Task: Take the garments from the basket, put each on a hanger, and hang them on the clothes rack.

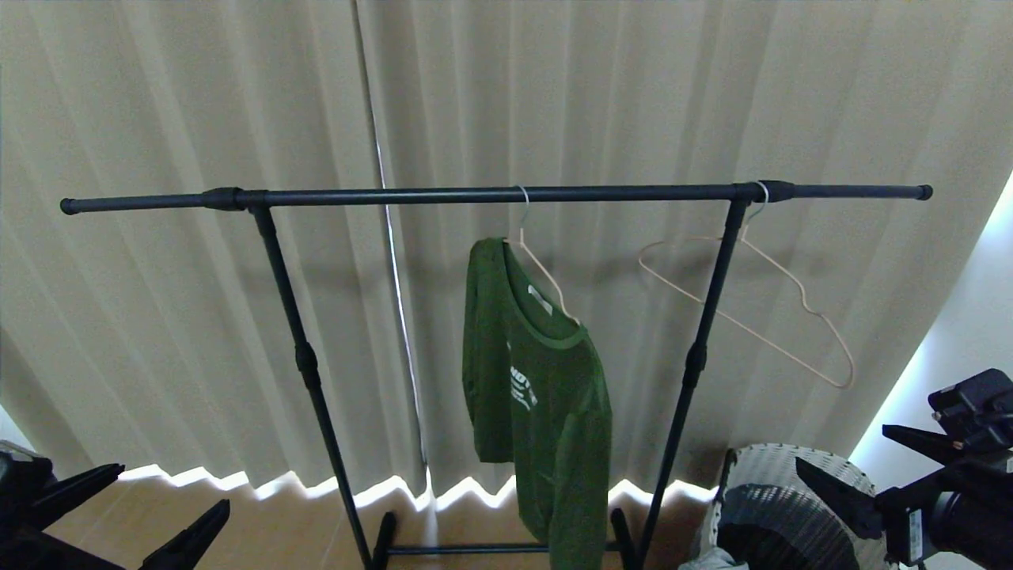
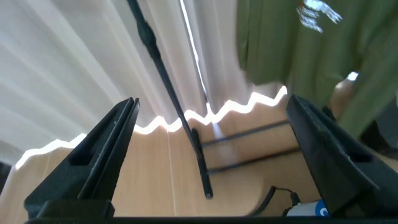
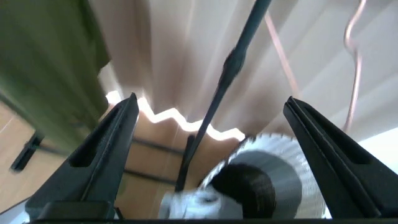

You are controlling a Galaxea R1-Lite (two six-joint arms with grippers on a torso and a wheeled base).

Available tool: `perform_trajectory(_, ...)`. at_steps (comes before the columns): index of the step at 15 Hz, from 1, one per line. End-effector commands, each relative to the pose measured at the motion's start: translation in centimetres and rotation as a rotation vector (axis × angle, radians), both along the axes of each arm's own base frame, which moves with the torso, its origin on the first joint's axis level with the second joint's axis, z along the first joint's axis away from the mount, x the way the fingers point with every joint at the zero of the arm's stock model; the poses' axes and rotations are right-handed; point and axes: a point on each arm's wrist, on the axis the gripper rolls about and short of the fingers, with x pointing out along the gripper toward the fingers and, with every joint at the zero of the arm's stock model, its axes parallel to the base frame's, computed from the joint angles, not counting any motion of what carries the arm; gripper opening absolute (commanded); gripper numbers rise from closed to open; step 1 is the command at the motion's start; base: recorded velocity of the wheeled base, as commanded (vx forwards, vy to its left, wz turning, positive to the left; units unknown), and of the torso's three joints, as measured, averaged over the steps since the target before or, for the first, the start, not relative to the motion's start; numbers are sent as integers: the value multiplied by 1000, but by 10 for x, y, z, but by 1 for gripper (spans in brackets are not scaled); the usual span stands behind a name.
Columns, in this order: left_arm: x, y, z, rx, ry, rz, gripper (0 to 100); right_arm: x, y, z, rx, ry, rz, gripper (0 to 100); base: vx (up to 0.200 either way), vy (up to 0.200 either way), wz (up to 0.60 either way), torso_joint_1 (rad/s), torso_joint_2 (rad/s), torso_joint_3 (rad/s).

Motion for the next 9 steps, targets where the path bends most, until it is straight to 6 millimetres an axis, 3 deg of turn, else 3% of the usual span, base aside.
perform_trajectory(1, -1, 0, -2, 2, 6, 4, 100, -1, 0, -2, -26, 6, 11, 100, 0, 0, 0, 0, 0, 0)
perform_trajectory(9, 0, 4, -2, 7, 6, 48, 100, -12, -4, -10, -86, 12, 37, 100, 0, 0, 0, 0, 0, 0)
